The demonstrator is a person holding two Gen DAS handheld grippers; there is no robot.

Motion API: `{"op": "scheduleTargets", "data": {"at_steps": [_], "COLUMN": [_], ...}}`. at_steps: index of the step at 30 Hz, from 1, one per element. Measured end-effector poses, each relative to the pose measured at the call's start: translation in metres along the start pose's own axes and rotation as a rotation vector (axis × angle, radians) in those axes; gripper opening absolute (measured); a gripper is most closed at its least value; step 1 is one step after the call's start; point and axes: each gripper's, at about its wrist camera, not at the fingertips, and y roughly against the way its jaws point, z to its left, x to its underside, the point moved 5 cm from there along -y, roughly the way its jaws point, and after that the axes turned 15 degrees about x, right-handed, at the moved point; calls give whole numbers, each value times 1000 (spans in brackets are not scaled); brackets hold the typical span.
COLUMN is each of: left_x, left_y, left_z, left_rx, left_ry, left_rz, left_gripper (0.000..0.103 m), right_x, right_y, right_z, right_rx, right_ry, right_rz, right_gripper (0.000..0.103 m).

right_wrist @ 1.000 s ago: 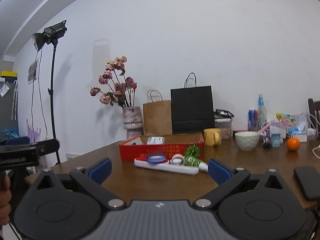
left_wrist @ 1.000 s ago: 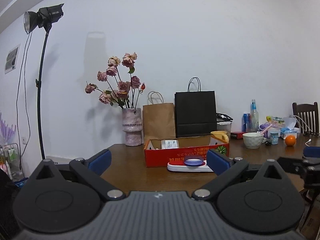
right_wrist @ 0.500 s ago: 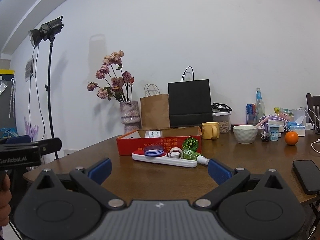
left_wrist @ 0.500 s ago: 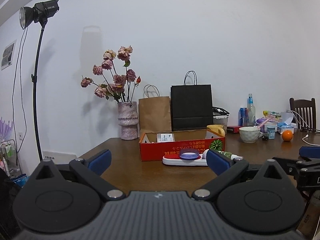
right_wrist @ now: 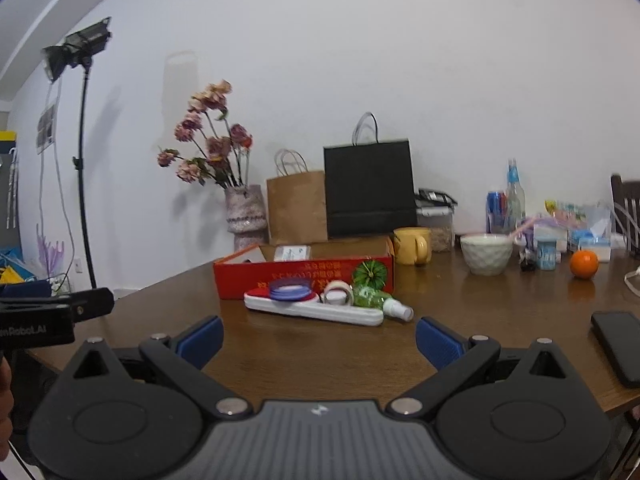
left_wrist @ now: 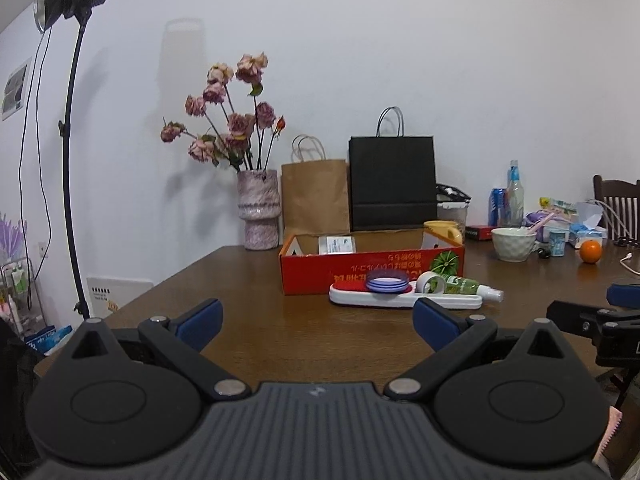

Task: Organize rigid objects
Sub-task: 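Withdraw both tools from the box back over the table, then grasp the blue-rimmed white lid with the left tool while the right tool grasps the white tape roll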

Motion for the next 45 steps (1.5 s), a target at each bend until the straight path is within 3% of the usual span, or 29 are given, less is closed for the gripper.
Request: {"op": "scheduleTargets", "data": {"at_steps": [7,14,19,23,25,27,32,37,38,39,45], "left_x": [0,-3,-22,-39,-42,-40,-19,-6,-4,-1,-3], "left_y": [-33,-94,-152,-204,-230,-253,-299,-314,-316,-317,-305], "left_z": [6,6,3,2,1,1,1,0,0,-1,-1], "left_rx": [-6,10,49,130,194,240,287,347,347,344,311], "left_ry": [29,41,6,-19,-16,-12,-38,-33,-38,-43,-85], "left_rz": [43,138,170,193,222,253,354,372,375,379,357], "left_gripper": [103,103,103,103,100,88,83,82,70,67,67], "right_x": [-1,-17,-35,-54,-61,-66,-64,-52,-49,-47,-37], "right_y": [-33,-88,-146,-196,-220,-241,-277,-295,-298,-301,-309], "right_z": [-1,9,14,23,29,33,30,31,33,34,41], "right_rx": [9,-10,-46,-59,-74,-92,-114,-177,-178,-176,-175], "right_ry": [14,71,109,166,203,219,173,95,97,97,75], "right_rz": [37,76,140,166,183,198,257,346,356,361,395], "right_gripper": [103,100,83,79,70,55,52,52,52,52,52]}}
